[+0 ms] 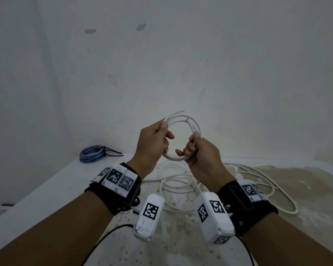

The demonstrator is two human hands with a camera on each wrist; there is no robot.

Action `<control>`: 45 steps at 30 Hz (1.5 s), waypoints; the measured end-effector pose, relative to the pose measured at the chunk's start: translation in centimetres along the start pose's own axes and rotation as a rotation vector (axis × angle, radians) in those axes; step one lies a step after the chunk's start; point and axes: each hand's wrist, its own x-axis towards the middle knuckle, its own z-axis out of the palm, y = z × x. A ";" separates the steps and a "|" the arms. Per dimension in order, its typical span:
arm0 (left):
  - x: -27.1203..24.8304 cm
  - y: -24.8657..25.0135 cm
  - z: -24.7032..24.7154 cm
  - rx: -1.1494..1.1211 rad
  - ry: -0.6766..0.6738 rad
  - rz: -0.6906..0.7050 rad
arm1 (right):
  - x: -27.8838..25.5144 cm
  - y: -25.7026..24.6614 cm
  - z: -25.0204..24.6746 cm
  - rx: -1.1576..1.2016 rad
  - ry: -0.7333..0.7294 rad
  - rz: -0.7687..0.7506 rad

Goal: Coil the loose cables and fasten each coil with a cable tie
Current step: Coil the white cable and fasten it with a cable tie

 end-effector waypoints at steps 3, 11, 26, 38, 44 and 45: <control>0.0 -0.3 -0.5 0.061 -0.017 0.008 | 0.0 -0.3 -0.3 -0.011 -0.079 0.043; 0.1 -0.5 -0.8 -0.019 -0.071 0.000 | 0.2 -1.4 -0.8 -0.212 -0.145 0.030; 0.3 -0.8 -1.2 0.225 -0.209 0.178 | 0.4 -2.6 -1.8 -0.328 -0.223 0.085; 0.8 -0.6 -1.7 0.370 -0.245 0.182 | 0.1 -2.5 -1.3 -0.300 -0.182 0.179; 0.8 -0.6 -1.7 0.374 -0.284 0.147 | 0.4 -2.3 -1.3 -0.283 -0.087 0.196; 0.8 -0.6 -1.7 0.373 -0.292 0.145 | 0.4 -2.2 -1.3 -0.297 -0.081 0.181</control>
